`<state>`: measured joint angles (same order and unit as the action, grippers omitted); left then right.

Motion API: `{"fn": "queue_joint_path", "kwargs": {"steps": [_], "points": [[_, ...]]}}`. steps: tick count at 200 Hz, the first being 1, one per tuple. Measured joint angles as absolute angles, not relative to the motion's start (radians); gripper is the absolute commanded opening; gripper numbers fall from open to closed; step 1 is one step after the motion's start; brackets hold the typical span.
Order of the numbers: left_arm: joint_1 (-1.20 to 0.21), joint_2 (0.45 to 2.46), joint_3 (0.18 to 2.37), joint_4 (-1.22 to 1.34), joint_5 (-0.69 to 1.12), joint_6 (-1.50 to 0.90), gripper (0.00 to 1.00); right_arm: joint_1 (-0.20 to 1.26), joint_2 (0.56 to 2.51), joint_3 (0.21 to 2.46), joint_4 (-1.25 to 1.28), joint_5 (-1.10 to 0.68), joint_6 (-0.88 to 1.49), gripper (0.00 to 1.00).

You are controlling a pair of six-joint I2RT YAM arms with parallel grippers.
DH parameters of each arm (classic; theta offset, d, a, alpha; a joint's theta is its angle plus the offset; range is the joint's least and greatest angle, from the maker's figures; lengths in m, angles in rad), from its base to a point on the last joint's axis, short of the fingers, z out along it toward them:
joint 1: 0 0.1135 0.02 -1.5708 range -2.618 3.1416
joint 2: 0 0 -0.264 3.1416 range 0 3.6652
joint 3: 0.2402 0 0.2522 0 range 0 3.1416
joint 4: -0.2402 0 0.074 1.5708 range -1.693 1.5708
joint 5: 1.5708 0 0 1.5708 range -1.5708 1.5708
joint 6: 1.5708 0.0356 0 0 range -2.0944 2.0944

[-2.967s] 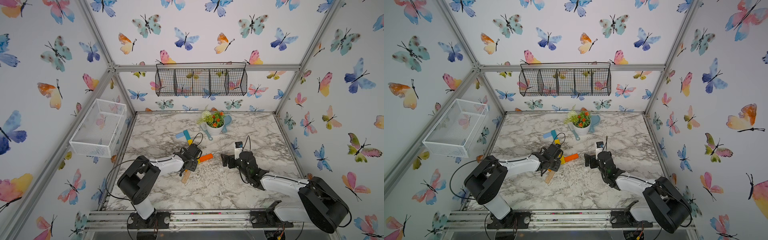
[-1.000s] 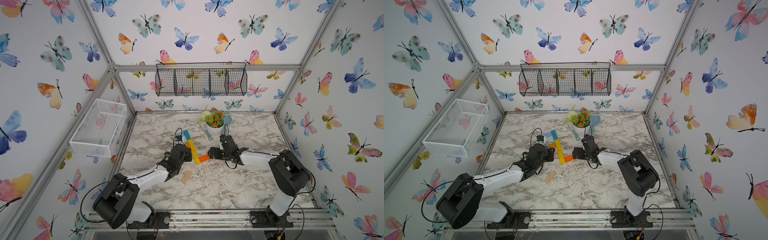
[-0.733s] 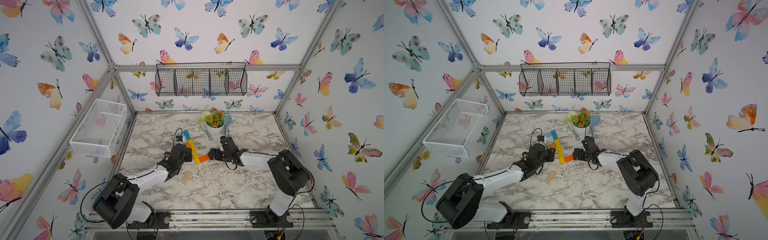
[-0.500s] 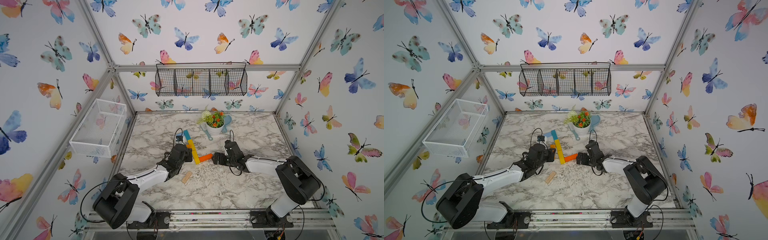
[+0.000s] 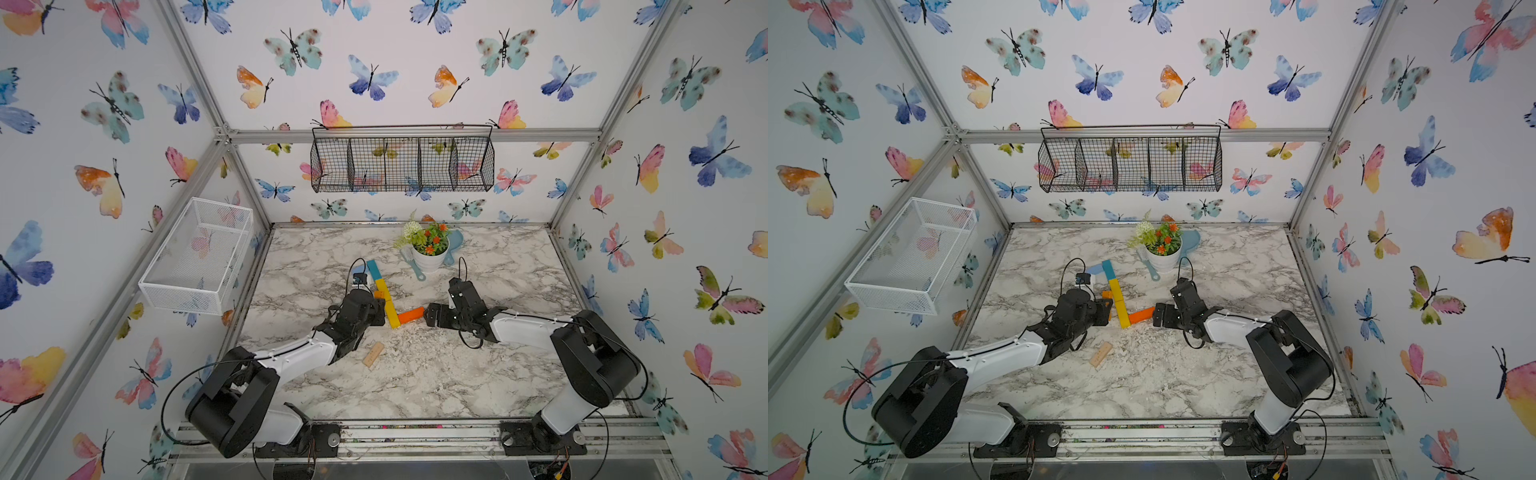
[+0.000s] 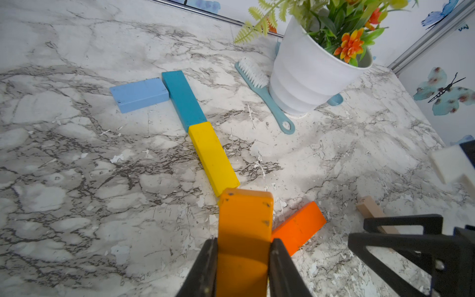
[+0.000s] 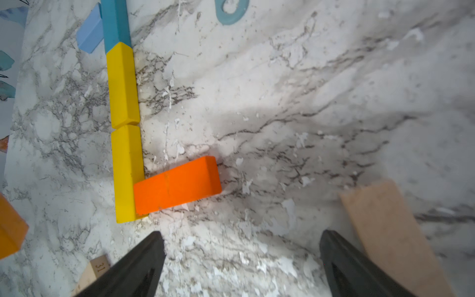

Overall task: Assemble a giraffe with building blocks
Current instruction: Adjust the building block at the center of the board.

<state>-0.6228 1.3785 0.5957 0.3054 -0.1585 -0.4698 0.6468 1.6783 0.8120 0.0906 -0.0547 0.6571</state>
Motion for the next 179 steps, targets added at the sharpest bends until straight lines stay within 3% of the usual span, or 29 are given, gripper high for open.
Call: {"fn": "queue_joint_path", "kwargs": {"steps": [134, 179], "points": [[-0.624, 1.343, 0.548, 0.4, -0.088, -0.412, 0.19, 0.555, 1.667, 0.792, 0.078, -0.022, 0.67, 1.0], [-0.631, 1.316, 0.532, 0.411, -0.08, -0.382, 0.2, 0.555, 1.515, 0.82, 0.023, -0.03, 0.659, 1.0]]}}
